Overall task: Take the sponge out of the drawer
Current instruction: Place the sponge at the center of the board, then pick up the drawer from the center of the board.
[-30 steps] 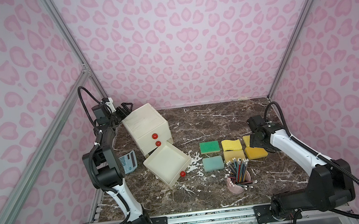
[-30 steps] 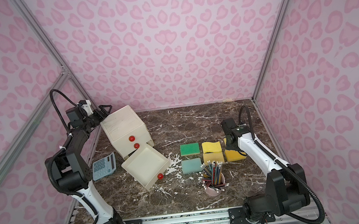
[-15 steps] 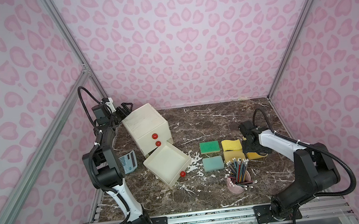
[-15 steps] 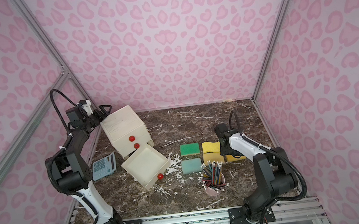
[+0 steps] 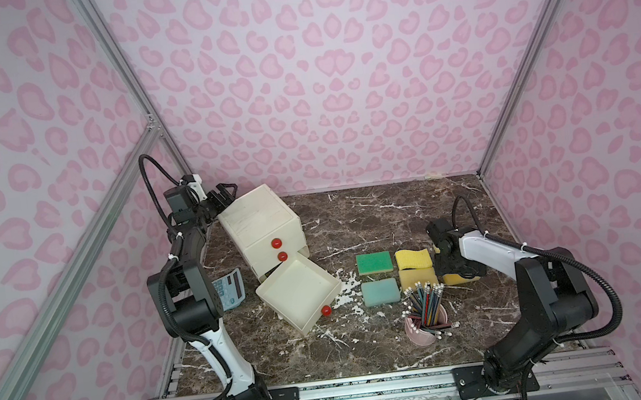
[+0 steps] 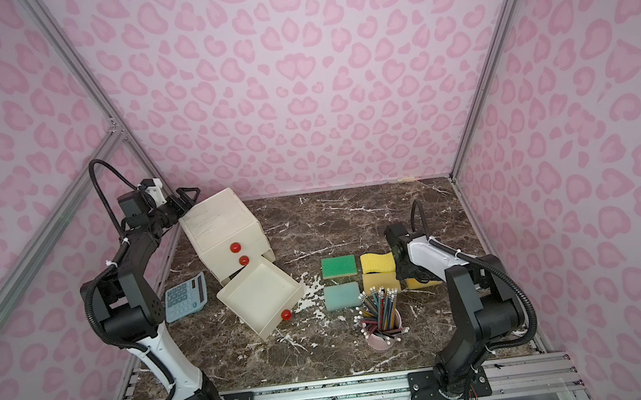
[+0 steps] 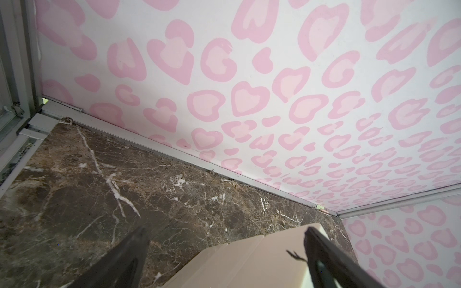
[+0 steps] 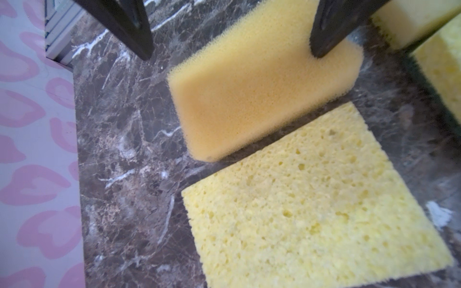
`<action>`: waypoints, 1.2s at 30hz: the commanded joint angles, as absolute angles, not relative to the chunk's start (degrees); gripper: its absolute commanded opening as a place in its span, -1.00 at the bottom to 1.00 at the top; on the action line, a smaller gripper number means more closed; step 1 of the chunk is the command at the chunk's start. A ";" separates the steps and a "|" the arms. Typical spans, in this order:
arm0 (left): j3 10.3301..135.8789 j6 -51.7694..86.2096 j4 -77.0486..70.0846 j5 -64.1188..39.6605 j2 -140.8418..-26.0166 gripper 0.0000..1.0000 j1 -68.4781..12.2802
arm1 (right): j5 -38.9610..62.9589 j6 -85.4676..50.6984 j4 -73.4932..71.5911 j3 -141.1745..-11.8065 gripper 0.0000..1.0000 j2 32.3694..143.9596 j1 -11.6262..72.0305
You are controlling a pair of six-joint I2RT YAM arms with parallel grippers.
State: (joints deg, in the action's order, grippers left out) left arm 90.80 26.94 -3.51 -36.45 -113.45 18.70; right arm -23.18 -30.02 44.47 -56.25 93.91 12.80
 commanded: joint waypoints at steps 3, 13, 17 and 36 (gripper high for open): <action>90.53 25.75 0.92 -34.19 -114.43 0.97 18.90 | -25.33 -30.24 46.62 -56.47 0.98 93.04 13.52; 90.44 25.14 0.96 -35.07 -114.17 0.97 18.90 | -31.19 -30.78 49.37 -69.23 0.98 84.44 23.25; 90.44 25.14 1.05 -35.07 -114.18 0.97 18.90 | -29.60 -29.05 46.12 -71.12 0.98 82.75 26.05; 90.46 25.53 1.04 -34.90 -114.35 0.97 18.90 | -1.00 -10.78 20.46 -88.06 0.67 106.31 44.52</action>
